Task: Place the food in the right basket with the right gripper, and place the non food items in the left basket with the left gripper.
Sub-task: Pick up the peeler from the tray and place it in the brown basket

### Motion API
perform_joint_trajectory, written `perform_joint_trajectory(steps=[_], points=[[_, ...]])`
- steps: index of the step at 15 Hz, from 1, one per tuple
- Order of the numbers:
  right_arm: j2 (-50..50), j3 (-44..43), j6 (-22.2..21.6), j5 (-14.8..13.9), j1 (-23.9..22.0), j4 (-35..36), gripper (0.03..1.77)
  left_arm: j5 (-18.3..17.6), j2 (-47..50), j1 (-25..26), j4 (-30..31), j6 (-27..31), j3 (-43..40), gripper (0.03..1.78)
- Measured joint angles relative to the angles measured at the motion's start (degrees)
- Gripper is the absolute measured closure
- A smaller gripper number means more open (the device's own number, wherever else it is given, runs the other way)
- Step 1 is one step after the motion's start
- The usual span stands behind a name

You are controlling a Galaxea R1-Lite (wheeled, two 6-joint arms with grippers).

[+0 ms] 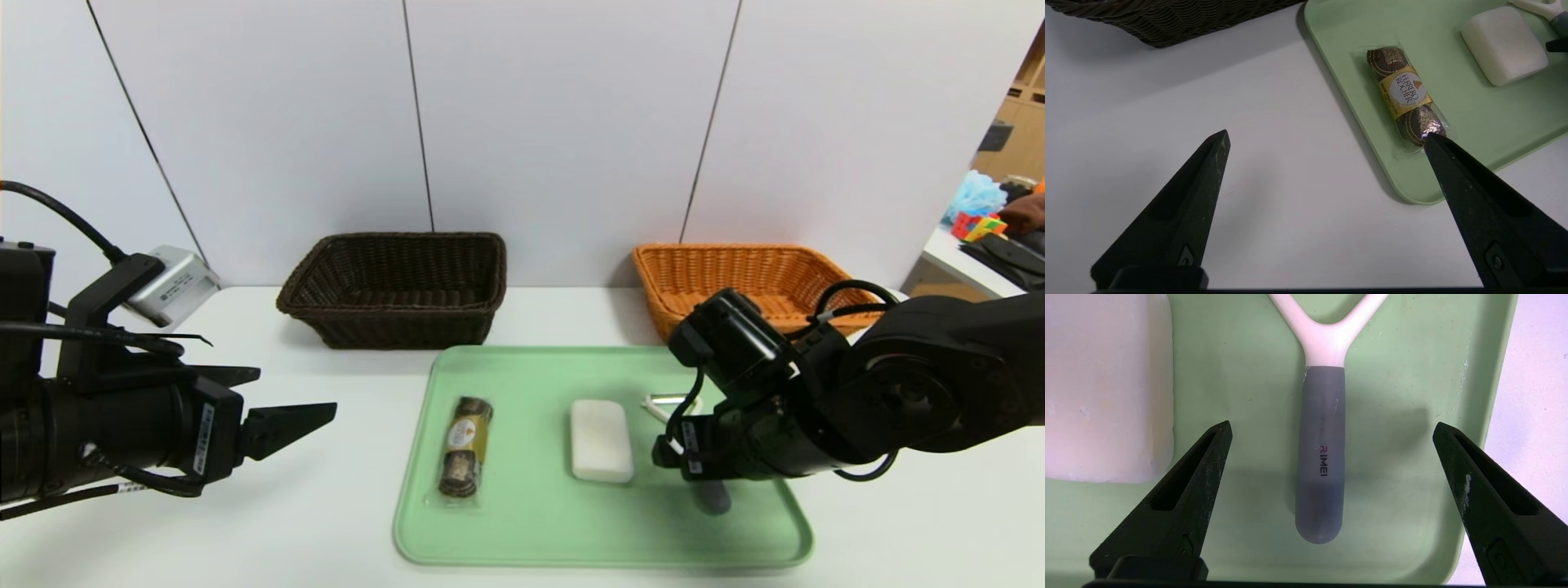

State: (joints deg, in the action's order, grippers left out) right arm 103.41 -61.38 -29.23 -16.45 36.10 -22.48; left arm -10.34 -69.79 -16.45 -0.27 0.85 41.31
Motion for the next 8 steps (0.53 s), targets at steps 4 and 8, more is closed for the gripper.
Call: perform_joint_trajectory(steps=[4, 8], points=[[0.52, -0.11, 0.0, 0.07, 0.0, 0.05, 0.1, 0.04, 0.02, 0.0, 0.0, 0.02, 0.0, 0.12], [1.22, -0.11, -0.06, 0.13, 0.01, 0.11, 0.1, 0.04, 0.02, 0.0, 0.02, 0.0, 0.0, 0.12]])
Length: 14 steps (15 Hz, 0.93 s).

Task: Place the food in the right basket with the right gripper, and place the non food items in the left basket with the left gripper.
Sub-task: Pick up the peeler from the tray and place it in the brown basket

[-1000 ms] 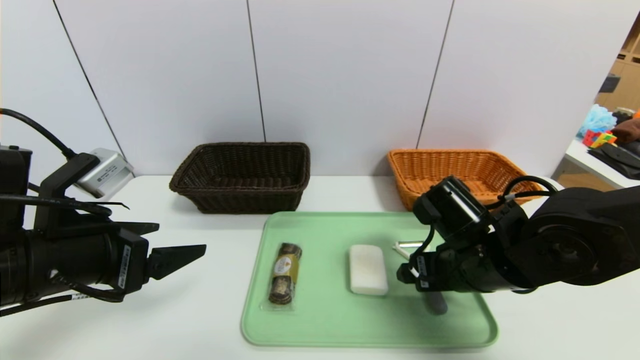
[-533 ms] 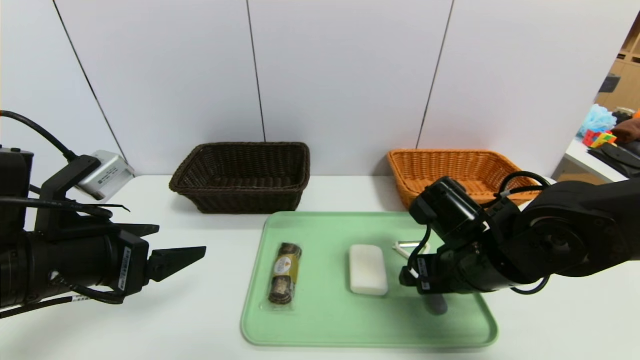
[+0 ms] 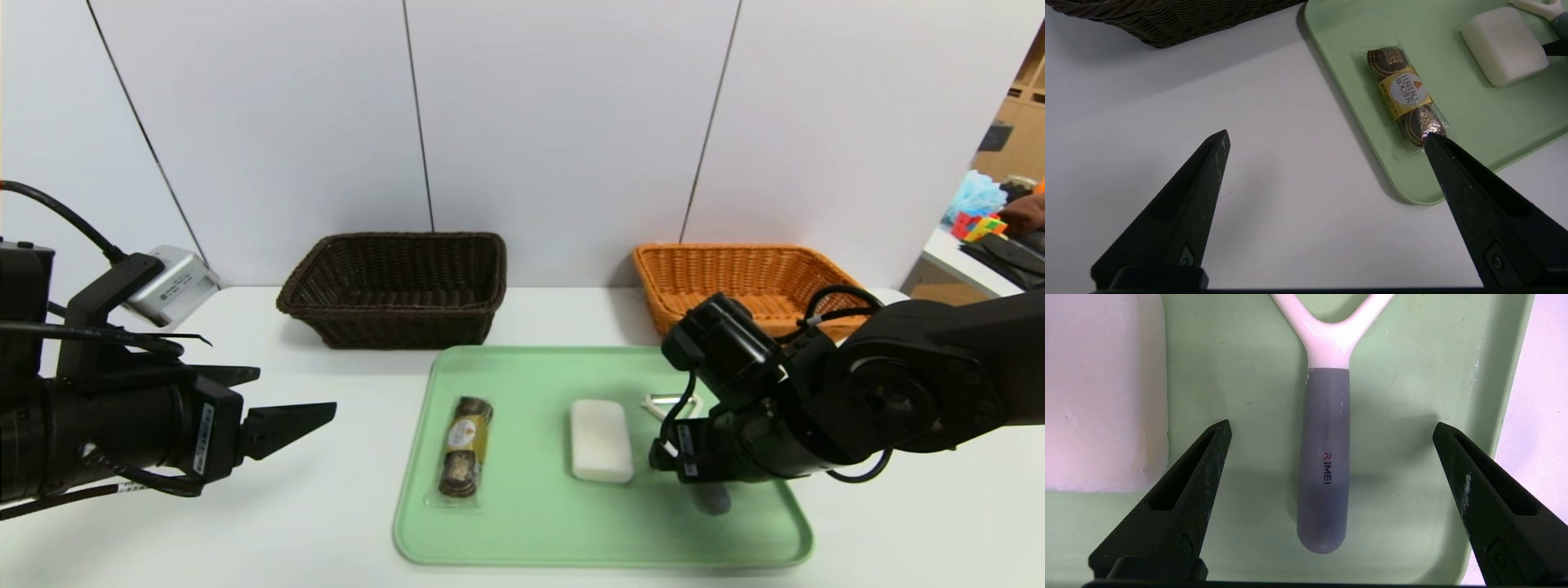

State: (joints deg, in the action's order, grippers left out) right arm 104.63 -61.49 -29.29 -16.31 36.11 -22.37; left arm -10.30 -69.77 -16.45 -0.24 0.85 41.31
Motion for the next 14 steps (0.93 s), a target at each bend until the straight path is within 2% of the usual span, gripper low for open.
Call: perform_joint_trajectory(steps=[9, 12, 14], points=[[0.16, 0.05, 0.11, 0.06, -0.01, 0.0, 0.1, -0.02, -0.02, 0.0, -0.02, 0.02, 0.02, 0.12], [0.11, 0.3, 0.09, 0.0, 0.09, 0.0, 0.59, 0.0, 0.0, 0.0, -0.02, 0.02, 0.05, 0.12], [0.0, 0.39, 0.05, 0.05, 0.07, -0.06, 0.84, 0.0, 0.01, 0.0, -0.02, 0.02, 0.05, 0.12]])
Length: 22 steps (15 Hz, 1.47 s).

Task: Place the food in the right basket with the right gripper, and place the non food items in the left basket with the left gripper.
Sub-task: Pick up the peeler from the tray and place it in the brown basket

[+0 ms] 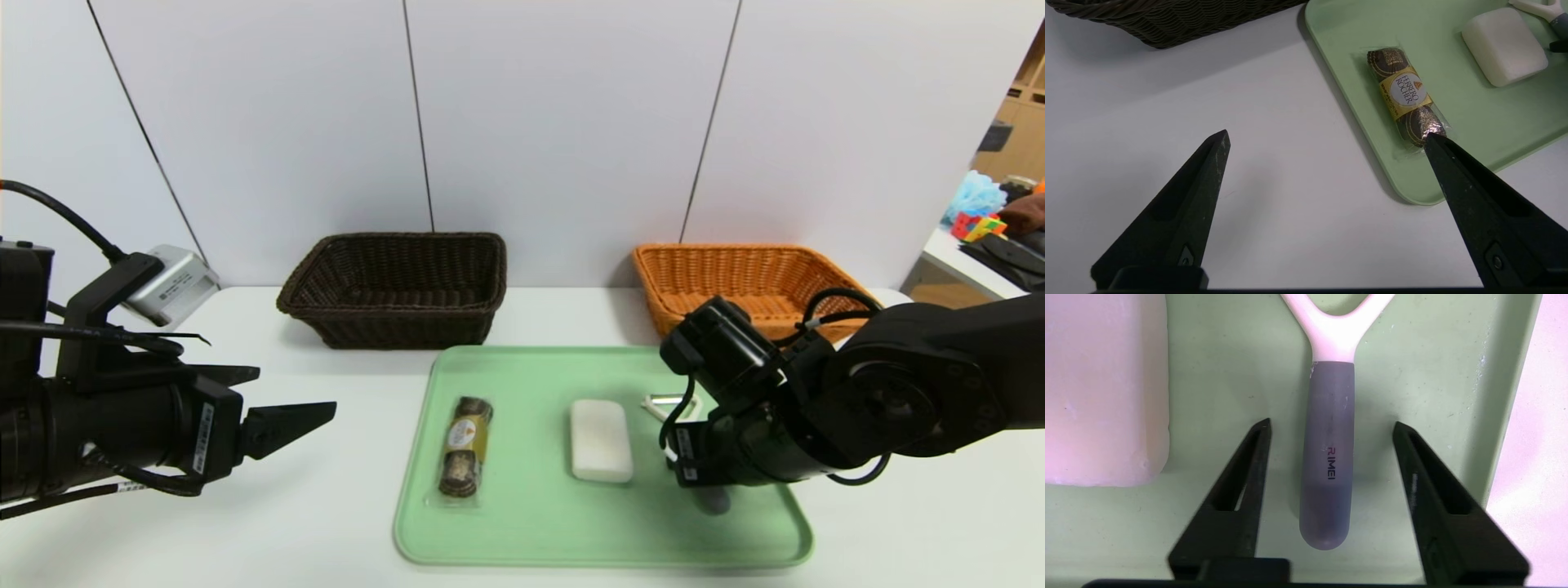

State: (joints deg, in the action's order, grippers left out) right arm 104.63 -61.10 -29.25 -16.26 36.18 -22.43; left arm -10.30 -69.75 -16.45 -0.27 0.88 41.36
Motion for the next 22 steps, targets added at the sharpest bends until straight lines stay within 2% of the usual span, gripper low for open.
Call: perform_joint_trajectory(steps=[2, 4, 12, 15, 20, 22], points=[[-0.15, 0.02, 0.0, 0.0, 0.0, -0.09, 1.03, -0.02, 0.0, 0.0, 0.0, -0.02, 0.0, 0.12], [-0.22, 0.02, -0.02, 0.09, 0.0, -0.02, 1.54, 0.0, 0.02, 0.0, 0.02, 0.02, 0.0, 0.12], [-5.22, -0.65, -0.07, -0.22, 0.41, 0.63, 1.51, 0.09, 0.24, 0.0, 0.0, -0.35, -0.05, 0.12], [-8.35, -3.12, 1.07, -0.49, 0.98, 4.74, 1.51, 0.09, 0.24, 0.0, 0.02, -0.44, -0.13, 0.12], [-8.9, -6.12, 8.78, -0.24, 2.16, 15.8, 1.51, 0.17, 0.24, 0.09, 0.02, -0.52, -0.49, 0.12], [-7.89, -7.51, 13.21, -0.05, 2.93, 20.59, 1.51, 0.17, 0.22, 0.09, 0.0, -0.57, -0.49, 0.12]])
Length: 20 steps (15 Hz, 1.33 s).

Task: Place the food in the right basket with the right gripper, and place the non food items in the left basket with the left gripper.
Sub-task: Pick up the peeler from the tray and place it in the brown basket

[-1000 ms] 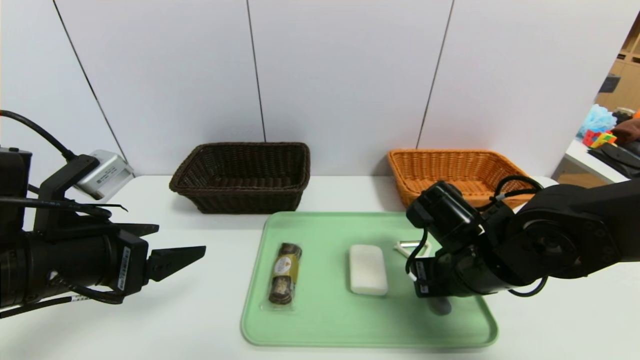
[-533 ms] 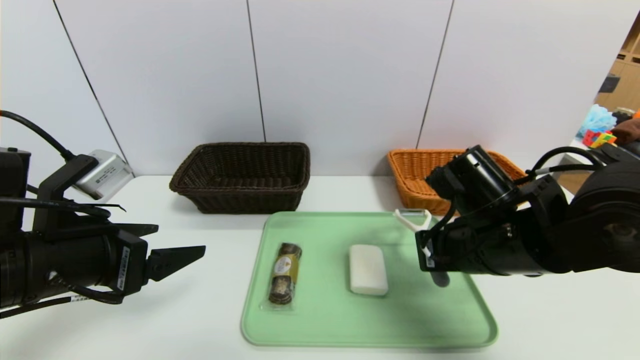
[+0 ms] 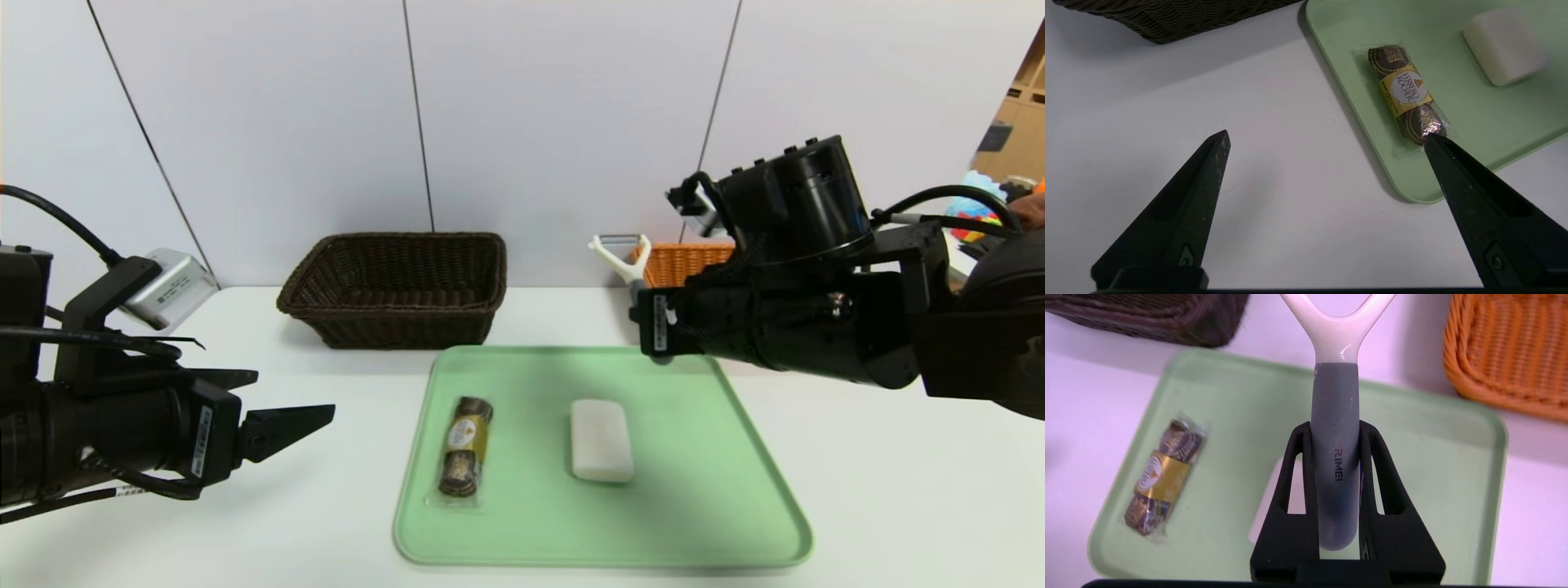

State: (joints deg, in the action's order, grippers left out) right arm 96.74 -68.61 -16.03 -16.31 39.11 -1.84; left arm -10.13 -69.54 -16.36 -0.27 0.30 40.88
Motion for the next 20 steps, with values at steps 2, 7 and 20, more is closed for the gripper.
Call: perform_joint_trajectory(steps=[2, 7, 20], points=[[1.57, -1.29, 3.58, 0.33, 0.91, 5.58, 1.51, 0.1, 0.02, 0.0, 0.02, -0.44, -0.24, 0.12], [8.19, -8.01, 8.07, 0.57, 3.39, 14.46, 1.51, 0.24, 0.05, 0.0, 0.09, -1.12, -0.77, 0.12], [30.66, -28.79, 15.3, 0.74, 5.1, 32.18, 1.51, 0.27, -0.33, 0.0, 2.58, -1.05, -4.22, 0.12]])
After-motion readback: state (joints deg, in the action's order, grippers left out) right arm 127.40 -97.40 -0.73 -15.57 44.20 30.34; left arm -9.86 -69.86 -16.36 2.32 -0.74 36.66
